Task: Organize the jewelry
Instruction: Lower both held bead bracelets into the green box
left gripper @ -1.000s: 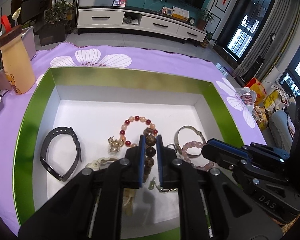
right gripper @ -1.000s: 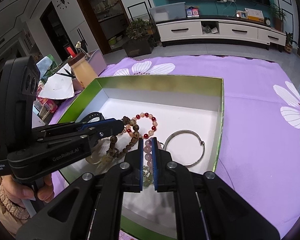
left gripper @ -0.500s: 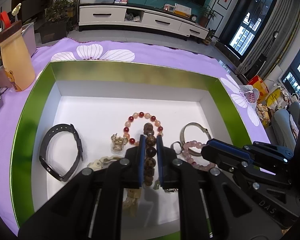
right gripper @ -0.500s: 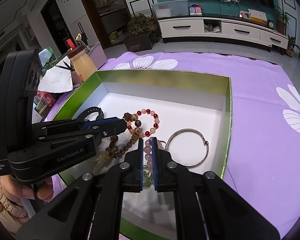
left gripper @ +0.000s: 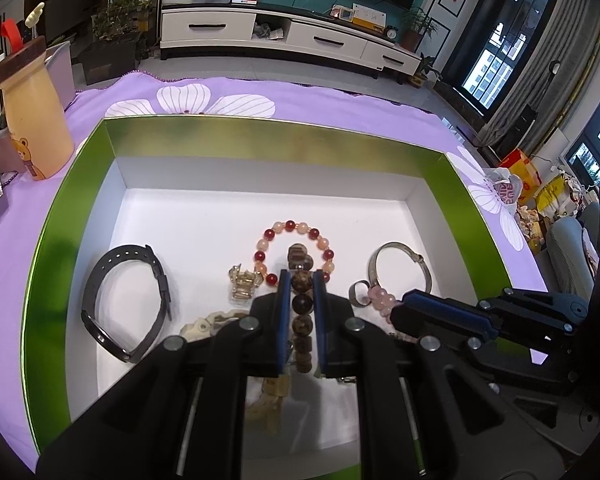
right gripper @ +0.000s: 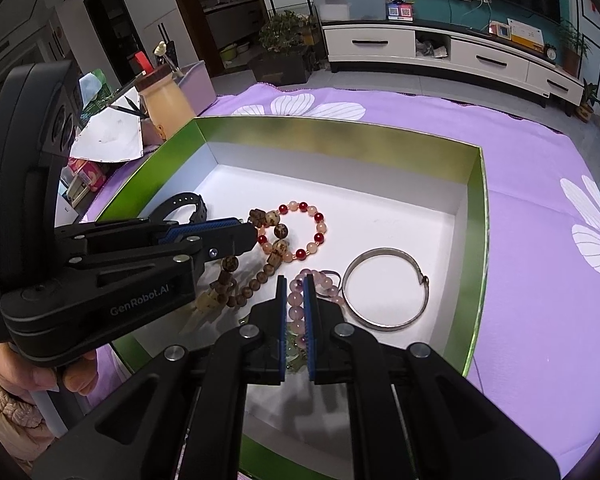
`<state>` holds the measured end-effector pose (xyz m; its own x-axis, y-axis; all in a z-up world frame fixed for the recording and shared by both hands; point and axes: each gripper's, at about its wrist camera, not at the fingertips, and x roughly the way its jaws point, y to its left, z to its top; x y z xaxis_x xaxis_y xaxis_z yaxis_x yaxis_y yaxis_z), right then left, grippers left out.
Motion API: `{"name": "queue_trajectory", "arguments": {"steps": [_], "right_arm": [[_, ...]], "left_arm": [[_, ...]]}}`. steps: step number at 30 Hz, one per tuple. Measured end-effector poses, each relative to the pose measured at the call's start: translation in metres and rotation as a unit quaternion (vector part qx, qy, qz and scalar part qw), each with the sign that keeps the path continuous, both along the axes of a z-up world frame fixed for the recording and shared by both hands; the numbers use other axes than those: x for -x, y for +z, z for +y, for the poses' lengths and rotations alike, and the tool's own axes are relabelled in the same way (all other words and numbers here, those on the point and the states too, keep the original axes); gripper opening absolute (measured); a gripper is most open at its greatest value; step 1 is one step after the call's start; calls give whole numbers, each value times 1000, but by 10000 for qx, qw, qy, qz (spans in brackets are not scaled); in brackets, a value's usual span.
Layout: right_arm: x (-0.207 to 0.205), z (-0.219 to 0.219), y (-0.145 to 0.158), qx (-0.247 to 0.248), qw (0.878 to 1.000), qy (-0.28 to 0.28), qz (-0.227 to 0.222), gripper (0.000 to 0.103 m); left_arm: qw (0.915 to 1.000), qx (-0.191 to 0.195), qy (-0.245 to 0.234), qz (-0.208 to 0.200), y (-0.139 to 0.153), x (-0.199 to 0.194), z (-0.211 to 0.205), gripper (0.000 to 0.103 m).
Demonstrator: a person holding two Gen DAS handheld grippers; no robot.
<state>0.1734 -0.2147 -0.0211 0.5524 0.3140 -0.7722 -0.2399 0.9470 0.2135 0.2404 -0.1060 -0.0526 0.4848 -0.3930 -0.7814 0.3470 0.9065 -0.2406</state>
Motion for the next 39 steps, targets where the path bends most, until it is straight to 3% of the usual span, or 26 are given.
{"name": "queue_trajectory", "arguments": {"steps": [39], "right_arm": [[-3,5,0,286,9996,50,60,7]], "left_arm": [[9999,-99,-27,25,-2,-1,1,11]]}}
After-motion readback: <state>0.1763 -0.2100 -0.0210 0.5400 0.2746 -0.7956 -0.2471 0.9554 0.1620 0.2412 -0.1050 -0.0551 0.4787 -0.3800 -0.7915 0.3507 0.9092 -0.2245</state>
